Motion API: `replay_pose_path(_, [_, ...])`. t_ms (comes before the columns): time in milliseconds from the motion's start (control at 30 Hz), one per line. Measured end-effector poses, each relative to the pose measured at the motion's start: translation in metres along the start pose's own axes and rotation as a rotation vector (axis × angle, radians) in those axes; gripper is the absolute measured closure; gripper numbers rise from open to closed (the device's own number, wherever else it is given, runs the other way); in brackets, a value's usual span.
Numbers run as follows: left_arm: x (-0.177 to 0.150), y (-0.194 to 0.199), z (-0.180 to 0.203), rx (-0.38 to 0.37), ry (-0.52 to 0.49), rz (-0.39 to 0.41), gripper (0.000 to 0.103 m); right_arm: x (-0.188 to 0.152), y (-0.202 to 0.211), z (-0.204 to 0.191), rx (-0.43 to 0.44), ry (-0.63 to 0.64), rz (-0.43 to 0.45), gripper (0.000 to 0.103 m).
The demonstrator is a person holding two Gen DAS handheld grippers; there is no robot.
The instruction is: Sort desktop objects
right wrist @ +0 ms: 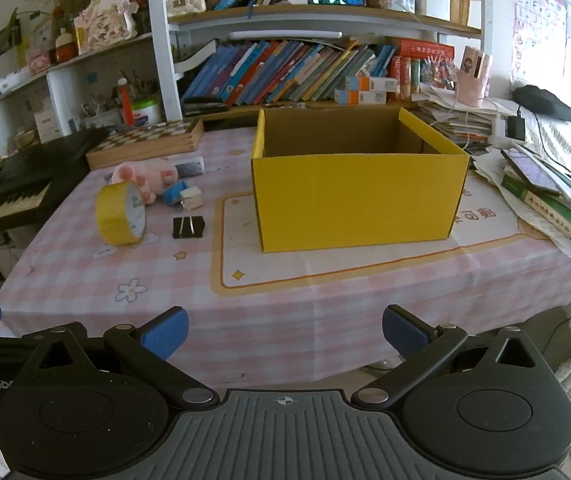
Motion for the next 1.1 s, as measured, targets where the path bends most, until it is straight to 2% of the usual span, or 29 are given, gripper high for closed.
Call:
replay_pose_path(433, [0.002, 0.005, -0.013, 0.031, -0.017, 0.043, 0.000, 0.002, -0.002, -0.013, 0.017, 0.015, -0.001, 0.000])
replay_pose_path(700, [0.002, 0.005, -0.028, 0.022, 0.023, 0.037, 0.000, 0.002, -0.005, -0.026, 0.034, 0.035, -0.014, 0.000])
replay_pose_path(1100, [0.004, 0.004, -0.047, 0.021, 0.088, 0.040, 0.000, 0.005, -0.008, -0.049, 0.109, 0.099, -0.023, 0.013])
Point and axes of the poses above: each gripper's, at about its wrist camera, not at the fingertips, and y roughly against the way its jaws point, z to its right, x to its top, the point moved 2 cm from there along -y, roughly the way its jaws point, and after that the axes turned 2 degrees about x, right-handed, at the moved point
